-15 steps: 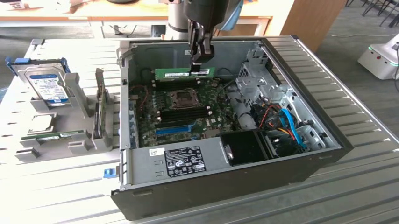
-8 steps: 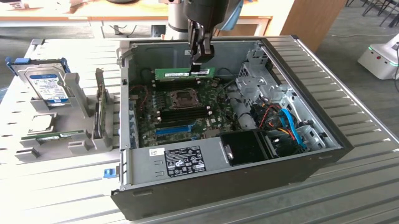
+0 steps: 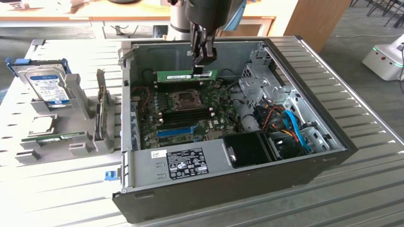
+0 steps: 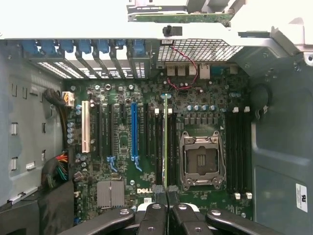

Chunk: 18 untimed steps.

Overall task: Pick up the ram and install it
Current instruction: 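Insert the ram into the slot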

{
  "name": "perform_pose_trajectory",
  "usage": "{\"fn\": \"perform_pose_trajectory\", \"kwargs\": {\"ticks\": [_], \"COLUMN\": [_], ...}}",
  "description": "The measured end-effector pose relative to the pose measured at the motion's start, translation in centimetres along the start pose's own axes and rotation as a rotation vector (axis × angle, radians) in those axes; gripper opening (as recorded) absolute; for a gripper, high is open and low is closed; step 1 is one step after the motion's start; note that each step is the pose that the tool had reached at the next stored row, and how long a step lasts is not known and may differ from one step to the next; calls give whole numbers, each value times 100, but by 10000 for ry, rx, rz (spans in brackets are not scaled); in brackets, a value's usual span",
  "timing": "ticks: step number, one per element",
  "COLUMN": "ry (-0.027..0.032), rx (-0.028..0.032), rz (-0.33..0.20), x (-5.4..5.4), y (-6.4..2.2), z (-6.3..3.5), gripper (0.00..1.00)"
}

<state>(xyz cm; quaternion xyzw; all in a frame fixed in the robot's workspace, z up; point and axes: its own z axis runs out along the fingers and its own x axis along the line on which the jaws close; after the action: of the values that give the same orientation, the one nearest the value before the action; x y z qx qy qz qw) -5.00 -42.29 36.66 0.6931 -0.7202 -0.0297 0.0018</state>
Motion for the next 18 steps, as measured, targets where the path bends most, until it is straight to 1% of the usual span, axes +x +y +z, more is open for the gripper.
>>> {"fn": "perform_pose_trajectory", "kwargs": {"ticks": [10,18], "ry": [-1,1], "rx": [1,0], "rz": [0,0], "x": [6,10], "y": [-7,-12], "z": [160,266], "gripper": [12,12]}}
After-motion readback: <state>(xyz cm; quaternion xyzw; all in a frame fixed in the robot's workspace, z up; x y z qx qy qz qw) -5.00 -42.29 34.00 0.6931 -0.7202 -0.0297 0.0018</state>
